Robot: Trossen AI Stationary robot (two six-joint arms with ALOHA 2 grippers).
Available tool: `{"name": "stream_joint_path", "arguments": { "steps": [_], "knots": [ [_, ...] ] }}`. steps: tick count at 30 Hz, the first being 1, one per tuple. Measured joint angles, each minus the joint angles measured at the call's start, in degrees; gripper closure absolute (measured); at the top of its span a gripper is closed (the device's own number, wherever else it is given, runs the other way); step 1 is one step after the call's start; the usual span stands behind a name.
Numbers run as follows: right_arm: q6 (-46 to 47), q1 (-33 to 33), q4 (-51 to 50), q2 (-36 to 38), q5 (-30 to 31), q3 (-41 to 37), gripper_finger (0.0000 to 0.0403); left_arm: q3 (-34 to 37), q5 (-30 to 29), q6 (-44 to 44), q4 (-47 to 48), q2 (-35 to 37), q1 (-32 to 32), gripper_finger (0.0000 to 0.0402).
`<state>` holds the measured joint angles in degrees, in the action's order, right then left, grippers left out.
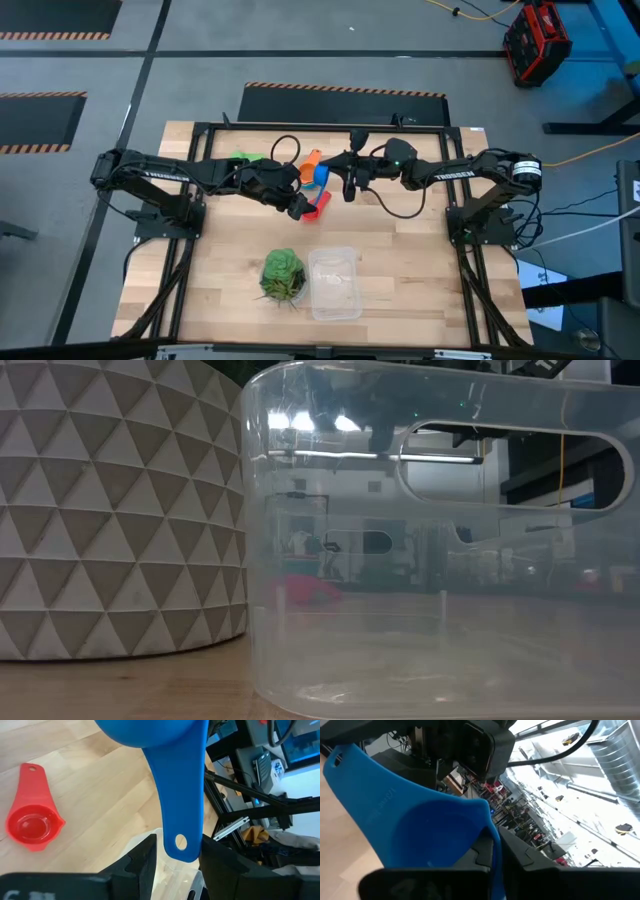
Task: Nest measuring cups in basket
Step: Stack the blue measuring cup on top of the orange measuring cup
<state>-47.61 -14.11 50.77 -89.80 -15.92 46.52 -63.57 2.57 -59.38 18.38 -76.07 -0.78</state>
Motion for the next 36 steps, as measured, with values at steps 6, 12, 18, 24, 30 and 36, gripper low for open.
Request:
{"name": "stream_joint_path", "arguments": {
  "steps": [6, 12, 18, 24, 30, 36],
  "knots": [
    [0.9, -1.8, -3.8, 1.2, -0.2, 0.0, 0.0388, 0.0, 0.0, 0.0, 0.2, 0.0, 0.0, 0.0267],
    [0.9, -4.5, -11.3, 4.3, -0.2, 0.0, 0.0388, 0.0, -0.8, 0.2, 0.2, 0.0, 0.0, 0.0266],
    [1.1, -8.3, -18.8, 7.6, -0.2, 0.0, 0.0388, 0.0, -6.9, 8.0, 0.2, 0.0, 0.0, 0.0266],
    [6.2, -12.1, -25.7, 12.1, 1.8, 0.0, 0.0388, 0.0, -22.5, 25.7, 0.1, 0.0, 0.1, 0.0266],
    [19.3, -15.4, -26.5, 15.0, 6.9, 0.0, 0.0389, 0.0, -37.2, 43.4, -0.2, 0.0, 2.1, 0.0266],
    [37.8, -17.6, -23.4, 14.4, 8.0, 0.0, 0.0389, 0.1, -37.7, 57.2, -1.4, 0.0, 5.5, 0.0266]
  ]
}}
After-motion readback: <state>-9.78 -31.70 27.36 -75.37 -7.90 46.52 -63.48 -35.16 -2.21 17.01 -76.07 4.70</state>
